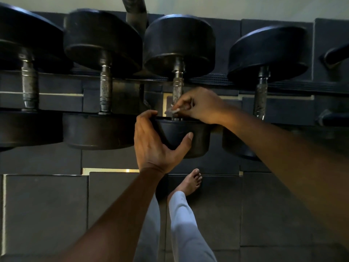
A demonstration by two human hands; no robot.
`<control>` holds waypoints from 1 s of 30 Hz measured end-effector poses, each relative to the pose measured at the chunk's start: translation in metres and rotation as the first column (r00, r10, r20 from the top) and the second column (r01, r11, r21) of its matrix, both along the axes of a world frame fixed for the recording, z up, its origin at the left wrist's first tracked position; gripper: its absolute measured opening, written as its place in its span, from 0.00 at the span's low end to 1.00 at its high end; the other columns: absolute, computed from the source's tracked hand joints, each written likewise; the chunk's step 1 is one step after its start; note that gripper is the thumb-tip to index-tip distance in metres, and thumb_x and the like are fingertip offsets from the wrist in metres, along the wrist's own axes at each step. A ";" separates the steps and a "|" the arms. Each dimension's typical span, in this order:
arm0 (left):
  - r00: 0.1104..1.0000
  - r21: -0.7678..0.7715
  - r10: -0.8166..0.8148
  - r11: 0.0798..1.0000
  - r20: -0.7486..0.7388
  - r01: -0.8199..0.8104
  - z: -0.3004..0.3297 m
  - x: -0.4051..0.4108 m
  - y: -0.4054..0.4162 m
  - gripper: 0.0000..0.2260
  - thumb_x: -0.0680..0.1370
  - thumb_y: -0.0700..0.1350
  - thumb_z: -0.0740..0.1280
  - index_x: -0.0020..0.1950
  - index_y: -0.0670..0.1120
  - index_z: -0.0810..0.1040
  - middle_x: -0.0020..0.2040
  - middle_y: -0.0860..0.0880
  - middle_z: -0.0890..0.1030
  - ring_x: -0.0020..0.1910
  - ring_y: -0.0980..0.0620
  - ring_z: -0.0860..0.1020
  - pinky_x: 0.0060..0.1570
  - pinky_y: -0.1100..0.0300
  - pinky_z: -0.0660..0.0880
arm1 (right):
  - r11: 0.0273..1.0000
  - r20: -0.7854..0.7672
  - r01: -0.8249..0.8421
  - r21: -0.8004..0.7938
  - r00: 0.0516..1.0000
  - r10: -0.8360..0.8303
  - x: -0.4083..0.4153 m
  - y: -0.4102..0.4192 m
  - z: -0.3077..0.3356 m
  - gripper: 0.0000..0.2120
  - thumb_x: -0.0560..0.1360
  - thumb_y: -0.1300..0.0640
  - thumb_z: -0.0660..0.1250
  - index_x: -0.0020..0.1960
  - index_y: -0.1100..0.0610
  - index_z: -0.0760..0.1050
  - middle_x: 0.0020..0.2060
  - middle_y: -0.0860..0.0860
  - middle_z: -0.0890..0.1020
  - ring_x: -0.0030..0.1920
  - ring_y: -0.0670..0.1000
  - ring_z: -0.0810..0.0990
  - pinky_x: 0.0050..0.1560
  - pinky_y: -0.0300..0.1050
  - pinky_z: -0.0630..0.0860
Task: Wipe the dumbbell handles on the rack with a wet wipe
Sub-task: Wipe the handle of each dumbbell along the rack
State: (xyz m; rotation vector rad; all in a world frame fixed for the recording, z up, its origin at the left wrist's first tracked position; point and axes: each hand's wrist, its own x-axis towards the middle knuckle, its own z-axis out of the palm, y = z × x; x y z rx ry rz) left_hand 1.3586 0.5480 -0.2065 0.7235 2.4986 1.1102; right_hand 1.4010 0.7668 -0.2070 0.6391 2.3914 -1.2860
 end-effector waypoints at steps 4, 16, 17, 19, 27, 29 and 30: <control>1.000 0.011 0.004 1.000 0.011 -0.005 0.001 0.000 0.000 0.42 0.68 0.68 0.78 0.71 0.44 0.70 0.63 0.54 0.70 0.62 0.52 0.74 0.59 0.45 0.78 | 1.000 0.051 -0.019 0.004 0.998 0.019 -0.001 0.007 -0.003 0.07 0.76 0.41 0.77 0.54 0.38 0.86 0.43 0.27 0.81 0.46 0.29 0.78 0.49 0.43 0.76; 1.000 0.010 -0.004 1.000 0.014 0.004 0.000 -0.001 -0.001 0.42 0.68 0.68 0.79 0.70 0.45 0.69 0.62 0.51 0.72 0.60 0.51 0.75 0.57 0.44 0.79 | 0.784 -0.321 0.306 0.540 0.936 -0.145 -0.036 0.013 -0.013 0.14 0.82 0.38 0.67 0.64 0.39 0.84 0.44 0.46 0.88 0.47 0.50 0.86 0.46 0.48 0.81; 1.000 0.008 -0.004 1.000 0.015 0.004 0.000 -0.001 -0.001 0.42 0.68 0.68 0.78 0.70 0.45 0.69 0.63 0.52 0.72 0.60 0.52 0.75 0.57 0.44 0.79 | 0.794 -0.325 0.311 0.523 0.934 -0.152 -0.035 0.012 -0.013 0.14 0.82 0.39 0.68 0.64 0.40 0.84 0.43 0.45 0.88 0.47 0.49 0.86 0.46 0.49 0.82; 1.000 0.002 -0.005 1.000 0.017 0.005 0.000 -0.001 -0.001 0.42 0.67 0.68 0.78 0.70 0.46 0.69 0.63 0.51 0.72 0.61 0.51 0.75 0.57 0.44 0.79 | 0.812 -0.321 0.308 0.496 0.934 -0.159 -0.034 0.013 -0.012 0.14 0.81 0.39 0.69 0.65 0.40 0.84 0.44 0.45 0.88 0.47 0.47 0.86 0.45 0.45 0.80; 1.000 -0.005 -0.012 1.000 0.003 0.012 0.001 0.000 -0.001 0.41 0.68 0.68 0.78 0.70 0.46 0.69 0.62 0.50 0.73 0.61 0.53 0.74 0.58 0.48 0.78 | 0.845 -0.103 0.096 0.527 0.994 -0.048 -0.061 0.002 -0.017 0.13 0.82 0.42 0.67 0.63 0.43 0.83 0.52 0.47 0.87 0.52 0.51 0.85 0.45 0.44 0.76; 1.000 -0.007 -0.014 1.000 0.001 0.014 0.002 0.000 0.000 0.41 0.68 0.69 0.77 0.70 0.46 0.69 0.62 0.51 0.73 0.60 0.53 0.74 0.57 0.49 0.78 | 0.779 -0.111 0.073 0.623 0.994 -0.004 -0.063 -0.005 -0.016 0.10 0.82 0.46 0.67 0.58 0.48 0.84 0.47 0.48 0.87 0.50 0.52 0.86 0.44 0.45 0.76; 1.000 -0.006 -0.014 1.000 0.000 0.014 0.002 0.000 0.000 0.40 0.68 0.69 0.76 0.69 0.46 0.69 0.61 0.52 0.72 0.60 0.53 0.74 0.57 0.49 0.78 | 0.763 -0.115 0.071 0.643 0.993 0.005 -0.064 -0.008 -0.015 0.09 0.82 0.47 0.67 0.56 0.49 0.84 0.46 0.49 0.86 0.49 0.52 0.86 0.46 0.46 0.77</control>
